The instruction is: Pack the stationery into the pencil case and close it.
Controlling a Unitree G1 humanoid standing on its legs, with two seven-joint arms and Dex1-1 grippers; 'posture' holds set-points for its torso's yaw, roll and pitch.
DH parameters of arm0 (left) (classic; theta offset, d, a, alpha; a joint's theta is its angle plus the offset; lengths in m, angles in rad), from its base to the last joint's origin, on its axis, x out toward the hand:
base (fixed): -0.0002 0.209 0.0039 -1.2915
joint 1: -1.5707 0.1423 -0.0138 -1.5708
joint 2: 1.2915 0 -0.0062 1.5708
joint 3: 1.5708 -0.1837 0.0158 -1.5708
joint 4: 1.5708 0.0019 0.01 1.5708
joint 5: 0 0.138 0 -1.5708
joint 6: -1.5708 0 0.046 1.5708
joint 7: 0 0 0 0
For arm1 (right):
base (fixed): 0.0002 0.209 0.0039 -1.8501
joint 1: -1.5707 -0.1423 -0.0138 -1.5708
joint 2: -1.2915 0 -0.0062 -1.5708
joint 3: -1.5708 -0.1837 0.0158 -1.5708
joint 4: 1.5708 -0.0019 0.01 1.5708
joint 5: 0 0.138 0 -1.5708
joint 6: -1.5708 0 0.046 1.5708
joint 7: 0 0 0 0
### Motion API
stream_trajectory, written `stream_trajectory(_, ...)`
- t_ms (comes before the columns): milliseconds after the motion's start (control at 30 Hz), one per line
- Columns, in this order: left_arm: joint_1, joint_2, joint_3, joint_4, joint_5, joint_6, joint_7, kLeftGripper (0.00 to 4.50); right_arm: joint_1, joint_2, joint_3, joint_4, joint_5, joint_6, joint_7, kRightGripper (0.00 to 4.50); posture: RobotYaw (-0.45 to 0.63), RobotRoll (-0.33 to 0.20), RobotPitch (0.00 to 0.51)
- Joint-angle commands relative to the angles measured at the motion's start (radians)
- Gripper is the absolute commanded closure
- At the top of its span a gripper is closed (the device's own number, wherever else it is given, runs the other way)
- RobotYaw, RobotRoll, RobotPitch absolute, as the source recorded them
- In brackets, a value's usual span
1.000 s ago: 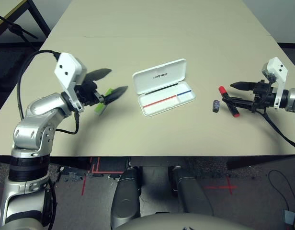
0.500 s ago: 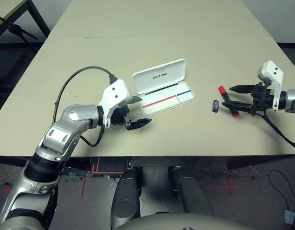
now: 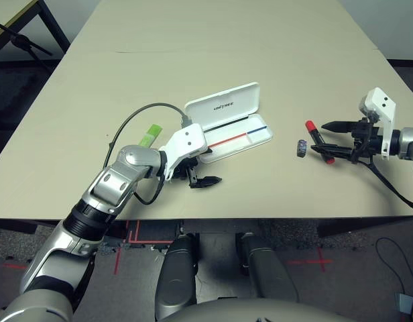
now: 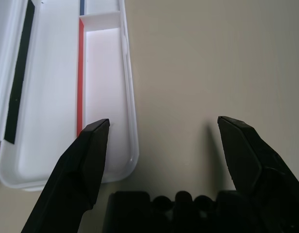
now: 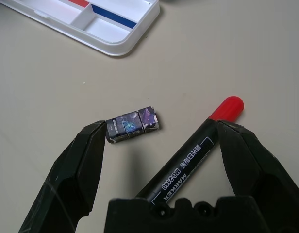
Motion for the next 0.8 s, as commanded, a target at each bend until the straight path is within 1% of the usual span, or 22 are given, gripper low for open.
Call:
stream_trajectory(33,-0.029,-0.013,-0.027,0.06,0.041,-0.019,-0.022,0.02,0.015,-0.006,0.003,-0.019,-0.006,-0.012,-0.01,0.0,-0.01,0.0,0.182)
stream_trajectory(233,-0.045,-0.031,-0.034,0.101,0.065,-0.022,-0.053,0.02,0.02,-0.01,0.0,-0.023,-0.004,-0.021,-0.02,0.0,-0.02,0.0,0.174)
stream_trajectory(267,-0.046,-0.032,-0.034,0.105,0.069,-0.021,-0.056,0.18,0.021,-0.011,-0.001,-0.024,-0.004,-0.022,-0.021,0.0,-0.02,0.0,0.174)
stream_trajectory(367,-0.052,-0.033,-0.038,0.116,0.078,-0.017,-0.065,0.91,0.026,-0.012,-0.003,-0.029,-0.003,-0.023,-0.024,0.0,-0.03,0.0,0.173)
stream_trajectory(400,-0.053,-0.034,-0.037,0.119,0.08,-0.017,-0.067,1.36,0.027,-0.012,-0.004,-0.031,-0.002,-0.023,-0.025,0.0,-0.03,0.0,0.173)
stream_trajectory(533,-0.057,-0.034,-0.042,0.13,0.09,-0.016,-0.081,2.87,0.041,-0.013,-0.006,-0.043,0.002,-0.024,-0.029,0.0,-0.03,0.0,0.173)
stream_trajectory(567,-0.057,-0.035,-0.043,0.132,0.093,-0.017,-0.084,3.34,0.043,-0.013,-0.007,-0.045,0.002,-0.024,-0.03,0.0,-0.03,0.0,0.173)
stream_trajectory(667,-0.064,-0.038,-0.043,0.141,0.102,-0.024,-0.087,4.48,0.053,-0.01,-0.008,-0.056,0.004,-0.024,-0.036,0.0,-0.03,0.0,0.173)
stream_trajectory(800,-0.085,-0.029,-0.035,0.152,0.118,-0.046,-0.1,4.48,0.061,-0.006,-0.006,-0.067,0.004,-0.021,-0.041,0.0,-0.04,0.0,0.172)
